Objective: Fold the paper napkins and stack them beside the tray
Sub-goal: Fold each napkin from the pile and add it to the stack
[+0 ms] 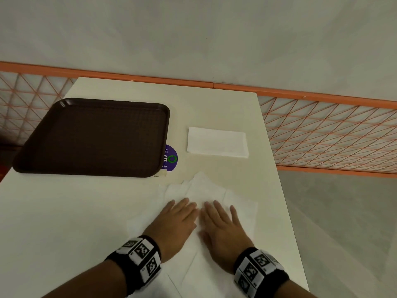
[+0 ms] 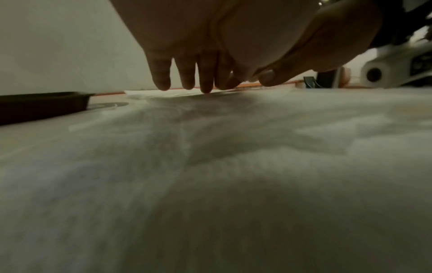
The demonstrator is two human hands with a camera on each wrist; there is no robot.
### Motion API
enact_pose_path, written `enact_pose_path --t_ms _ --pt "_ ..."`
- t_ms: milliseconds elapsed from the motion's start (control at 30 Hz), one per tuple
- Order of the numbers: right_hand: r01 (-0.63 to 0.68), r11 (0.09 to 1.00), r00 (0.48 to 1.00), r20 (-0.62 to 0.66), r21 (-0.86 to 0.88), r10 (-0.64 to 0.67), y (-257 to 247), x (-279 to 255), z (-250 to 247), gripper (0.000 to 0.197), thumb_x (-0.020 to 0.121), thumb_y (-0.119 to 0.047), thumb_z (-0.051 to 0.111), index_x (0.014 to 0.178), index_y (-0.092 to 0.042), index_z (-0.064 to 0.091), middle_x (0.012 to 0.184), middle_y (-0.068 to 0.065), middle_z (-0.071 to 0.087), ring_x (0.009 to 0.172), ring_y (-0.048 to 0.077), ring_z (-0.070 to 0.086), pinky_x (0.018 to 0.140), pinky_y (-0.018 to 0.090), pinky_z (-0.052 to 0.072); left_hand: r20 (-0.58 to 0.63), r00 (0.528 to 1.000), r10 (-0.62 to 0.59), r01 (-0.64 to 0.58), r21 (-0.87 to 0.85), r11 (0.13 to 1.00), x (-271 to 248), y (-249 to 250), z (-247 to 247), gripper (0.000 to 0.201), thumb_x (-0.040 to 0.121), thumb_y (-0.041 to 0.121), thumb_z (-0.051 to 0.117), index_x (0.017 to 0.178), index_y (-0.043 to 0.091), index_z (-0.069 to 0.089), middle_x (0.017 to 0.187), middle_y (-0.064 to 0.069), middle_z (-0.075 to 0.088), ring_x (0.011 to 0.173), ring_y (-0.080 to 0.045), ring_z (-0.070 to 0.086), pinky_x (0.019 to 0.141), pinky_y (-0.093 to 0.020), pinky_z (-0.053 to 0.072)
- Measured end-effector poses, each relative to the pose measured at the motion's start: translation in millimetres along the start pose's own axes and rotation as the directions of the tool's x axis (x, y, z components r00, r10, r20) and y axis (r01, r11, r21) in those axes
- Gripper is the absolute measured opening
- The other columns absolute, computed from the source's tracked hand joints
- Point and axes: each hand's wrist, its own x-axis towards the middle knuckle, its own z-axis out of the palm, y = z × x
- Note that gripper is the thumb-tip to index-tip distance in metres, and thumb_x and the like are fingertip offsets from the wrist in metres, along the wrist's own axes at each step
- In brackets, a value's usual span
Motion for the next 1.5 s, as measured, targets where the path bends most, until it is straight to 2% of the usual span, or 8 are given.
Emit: enact_pose_path --t_ms 133,267,533,667,1033,1233,1400,1500 --pt "-0.007 0.997 0.987 0.159 -0.075 0.018 5 -6 14 0.061 0.099 -0.052 0.021 0.137 -0.015 0.052 0.144 0.003 0.050 0.132 0.022 0.049 0.109 0.047 0.013 0.188 0.982 -0.010 0.000 0.055 0.999 -8 1 9 0.070 0.103 0.033 0.000 0.126 0.012 0.062 0.136 -0.006 0.057 0.124 -0.023 0.056 0.095 -0.044 0.049" --pt "-0.103 0.993 0.968 0.221 -0.062 0.114 23 -20 13 0.068 0.097 -0.061 0.028 0.138 -0.011 0.049 0.144 0.005 0.049 0.131 0.022 0.049 0.108 0.046 0.010 0.244 0.966 -0.085 0.066 0.084 0.994 -13 -6 12 0.065 0.102 0.043 0.005 0.135 0.007 0.048 0.142 -0.010 0.049 0.133 -0.024 0.041 0.106 -0.046 0.037" --pt "-0.241 0.970 0.970 0.039 0.022 0.240 41 -5 -9 0.041 0.089 -0.044 0.036 0.103 -0.020 0.066 0.103 -0.004 0.065 0.094 0.022 0.066 0.081 0.044 0.055 0.139 0.945 -0.297 0.292 0.055 0.955 1 4 -26 0.058 0.086 0.061 0.029 0.108 0.021 0.065 0.101 0.005 0.060 0.092 -0.018 0.057 0.081 -0.036 0.049" --pt "-0.181 0.983 0.962 0.201 -0.039 0.185 45 15 -26 0.042 0.095 -0.048 0.036 0.124 -0.023 0.052 0.123 -0.003 0.051 0.119 0.024 0.044 0.102 0.042 0.033 0.213 0.902 -0.375 0.378 0.027 0.925 24 -6 -40 0.041 0.094 0.053 0.042 0.122 0.025 0.051 0.122 0.004 0.049 0.115 -0.018 0.044 0.100 -0.035 0.035" --pt "-0.179 0.982 0.898 0.419 0.061 0.137 49 45 -54 0.033 0.089 -0.047 0.056 0.113 -0.025 0.052 0.116 -0.003 0.058 0.113 0.022 0.047 0.095 0.038 0.035 0.446 0.801 -0.399 0.432 0.030 0.901 46 1 -60 0.031 0.095 0.039 0.051 0.117 0.018 0.053 0.121 -0.001 0.058 0.113 -0.022 0.053 0.099 -0.034 0.036" --pt "-0.203 0.970 0.867 0.484 0.134 0.115 47 42 -63 0.020 0.088 -0.040 0.061 0.101 -0.025 0.058 0.115 0.000 0.054 0.109 0.022 0.050 0.087 0.031 0.039 0.443 0.827 -0.347 0.466 -0.195 0.863 40 -3 -66 0.016 0.090 0.033 0.060 0.097 0.020 0.062 0.104 0.003 0.057 0.090 -0.014 0.055 0.083 -0.026 0.046" --pt "-0.326 0.790 0.904 0.415 0.519 0.100 70 27 -68 0.019 0.083 -0.027 0.071 0.072 -0.028 0.055 0.075 -0.012 0.057 0.068 0.004 0.052 0.059 0.014 0.040 0.402 0.846 -0.350 0.530 -0.570 0.628 23 -24 -66 0.007 0.084 0.027 0.071 0.085 0.025 0.064 0.085 0.006 0.067 0.080 -0.010 0.063 0.076 -0.021 0.050" --pt "-0.428 0.406 0.903 0.361 0.808 0.233 82 19 -70 0.009 0.086 -0.018 0.072 0.078 -0.017 0.067 0.072 -0.005 0.068 0.067 0.009 0.061 0.066 0.025 0.052 0.414 0.823 -0.388 0.551 -0.749 0.370 16 -30 -67 0.006 0.088 0.017 0.068 0.092 0.014 0.071 0.089 -0.004 0.075 0.087 -0.017 0.070 0.078 -0.027 0.054"
